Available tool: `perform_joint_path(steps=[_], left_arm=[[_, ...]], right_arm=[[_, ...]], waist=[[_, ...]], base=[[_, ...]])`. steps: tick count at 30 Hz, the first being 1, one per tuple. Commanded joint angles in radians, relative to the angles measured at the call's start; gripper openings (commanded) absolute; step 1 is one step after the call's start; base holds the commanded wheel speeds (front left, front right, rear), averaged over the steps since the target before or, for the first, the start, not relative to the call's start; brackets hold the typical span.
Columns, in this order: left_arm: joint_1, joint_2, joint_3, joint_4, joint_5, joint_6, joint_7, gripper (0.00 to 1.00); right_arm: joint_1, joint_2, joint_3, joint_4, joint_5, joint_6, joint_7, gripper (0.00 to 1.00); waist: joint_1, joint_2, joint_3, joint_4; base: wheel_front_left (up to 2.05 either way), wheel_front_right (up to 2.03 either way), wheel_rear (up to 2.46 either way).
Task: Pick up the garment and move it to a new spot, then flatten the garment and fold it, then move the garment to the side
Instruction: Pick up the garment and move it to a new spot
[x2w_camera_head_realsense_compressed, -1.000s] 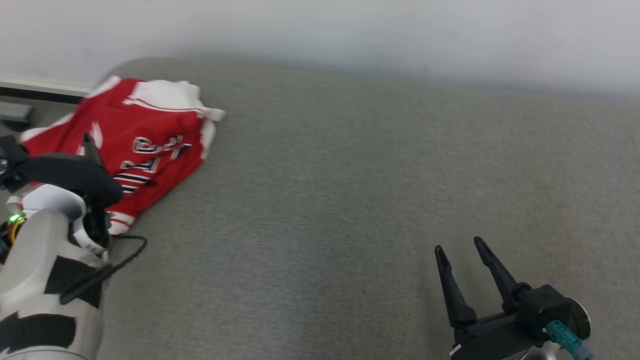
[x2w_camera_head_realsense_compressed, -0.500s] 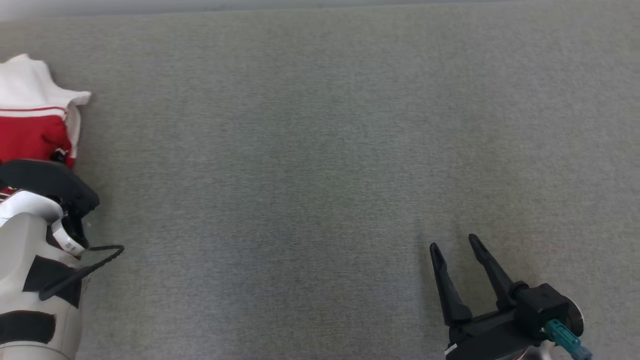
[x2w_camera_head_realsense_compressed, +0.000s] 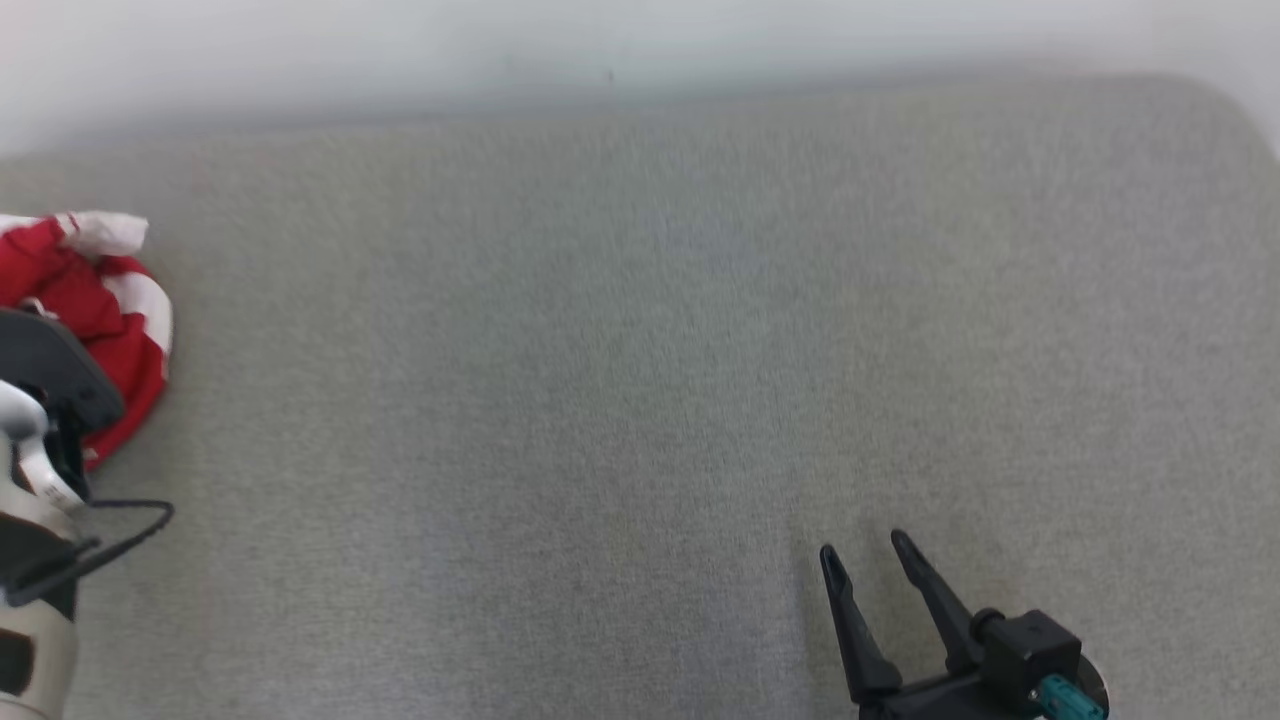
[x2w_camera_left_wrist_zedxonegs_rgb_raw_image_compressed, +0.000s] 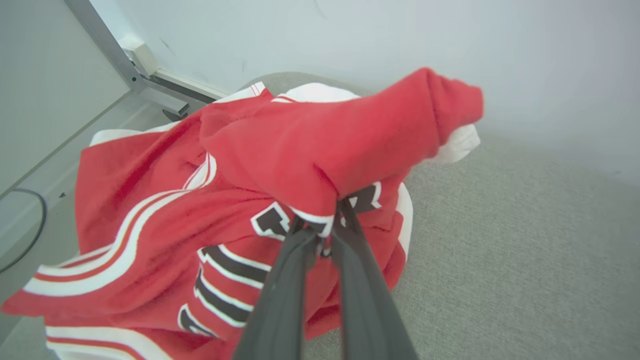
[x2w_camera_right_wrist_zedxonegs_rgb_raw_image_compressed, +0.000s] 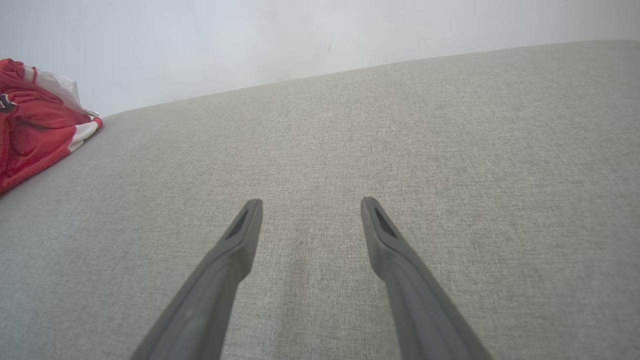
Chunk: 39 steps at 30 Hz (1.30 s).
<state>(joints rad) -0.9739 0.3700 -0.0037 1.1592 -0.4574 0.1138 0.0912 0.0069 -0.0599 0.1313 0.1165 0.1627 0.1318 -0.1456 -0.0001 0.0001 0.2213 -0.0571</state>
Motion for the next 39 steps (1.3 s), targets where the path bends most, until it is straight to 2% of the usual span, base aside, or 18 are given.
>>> perform_joint_path(steps=[1, 7, 12, 18, 24, 27, 31, 39], left_arm=[[-0.012, 0.008, -0.005, -0.009, 0.014, -0.002, 0.001, 0.0], [-0.056, 0.039, -0.056, -0.104, 0.046, -0.044, 0.043, 0.0], [-0.098, 0.019, -0.094, -0.225, 0.051, -0.096, 0.078, 0.0], [-0.121, -0.055, -0.127, -0.38, 0.018, -0.158, 0.108, 0.0], [-0.068, -0.163, -0.173, -0.528, -0.016, -0.184, 0.124, 0.0], [-0.023, -0.211, -0.193, -0.585, -0.034, -0.184, 0.129, 0.0], [0.075, -0.26, -0.226, -0.637, -0.042, -0.162, 0.128, 0.0], [0.285, -0.314, -0.294, -0.58, -0.124, -0.128, 0.088, 0.0]], right_arm=[[0.014, 0.006, 0.002, 0.004, 0.005, -0.002, -0.008, 1.0], [0.044, 0.01, 0.0, 0.06, 0.038, -0.002, -0.04, 1.0], [0.044, 0.011, -0.015, 0.087, 0.064, -0.002, -0.064, 1.0], [0.029, 0.011, -0.045, 0.109, 0.063, -0.002, -0.08, 1.0], [0.023, 0.011, -0.072, 0.111, 0.045, -0.002, -0.08, 1.0], [0.022, 0.011, -0.072, 0.103, 0.039, -0.002, -0.068, 1.0], [0.017, 0.011, -0.07, 0.086, 0.031, -0.002, -0.055, 1.0], [0.004, 0.011, -0.055, 0.069, 0.03, -0.002, -0.041, 1.0]], waist=[[0.0001, -0.0001, -0.118, 0.041], [0.0001, -0.0001, -0.238, 0.047], [0.0001, -0.0001, -0.286, 0.031], [0.0001, -0.0001, -0.317, -0.024], [0.0001, -0.0001, -0.321, -0.114], [0.0001, -0.0001, -0.313, -0.167], [0.0001, -0.0001, -0.285, -0.244], [0.0001, -0.0001, -0.236, -0.316]], base=[[0.0, 0.0, 0.0], [0.0, 0.0, 0.0], [0.0, 0.0, 0.0], [0.0, 0.0, 0.0], [0.0, 0.0, 0.0], [0.0, 0.0, 0.0], [0.0, 0.0, 0.0], [0.0, 0.0, 0.0]])
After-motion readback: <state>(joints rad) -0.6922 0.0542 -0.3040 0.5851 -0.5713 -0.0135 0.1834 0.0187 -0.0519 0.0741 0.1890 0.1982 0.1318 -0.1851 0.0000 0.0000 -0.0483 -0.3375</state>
